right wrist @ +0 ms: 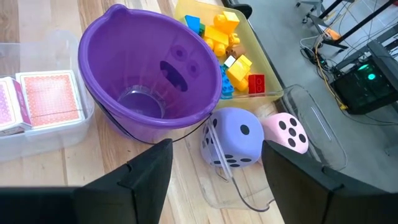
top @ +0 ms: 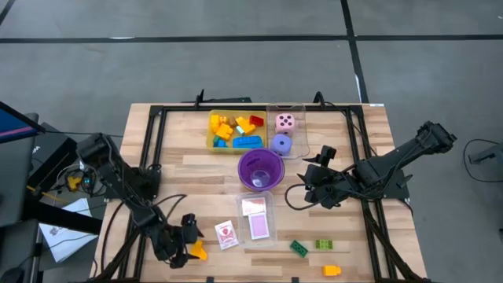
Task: Pick & Place Toys
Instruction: Put the yellow game piece into the yellow bin
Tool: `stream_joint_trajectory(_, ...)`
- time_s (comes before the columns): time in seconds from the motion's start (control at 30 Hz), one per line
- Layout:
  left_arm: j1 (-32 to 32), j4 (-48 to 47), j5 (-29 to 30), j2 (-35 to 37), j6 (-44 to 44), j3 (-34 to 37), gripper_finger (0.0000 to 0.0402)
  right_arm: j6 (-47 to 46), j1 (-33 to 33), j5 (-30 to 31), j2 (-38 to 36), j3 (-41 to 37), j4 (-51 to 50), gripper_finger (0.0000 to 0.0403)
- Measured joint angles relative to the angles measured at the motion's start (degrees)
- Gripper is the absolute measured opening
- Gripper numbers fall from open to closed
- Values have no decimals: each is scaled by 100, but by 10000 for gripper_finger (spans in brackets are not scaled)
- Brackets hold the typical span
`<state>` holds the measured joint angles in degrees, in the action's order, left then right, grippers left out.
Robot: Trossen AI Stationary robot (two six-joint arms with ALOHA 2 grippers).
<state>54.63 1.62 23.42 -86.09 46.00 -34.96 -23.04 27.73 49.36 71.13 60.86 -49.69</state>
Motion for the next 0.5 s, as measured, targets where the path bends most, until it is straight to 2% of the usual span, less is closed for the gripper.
stream_joint_trajectory(0.23, 106, 298, 29, -375, 146, -4, 360, -16, 2, -2, 0, 0, 2, 240)
stream_joint_trajectory(0.5, 182, 59, 60, -691, 141, -353, 360, -55, 0, -2, 0, 0, 0, 240)
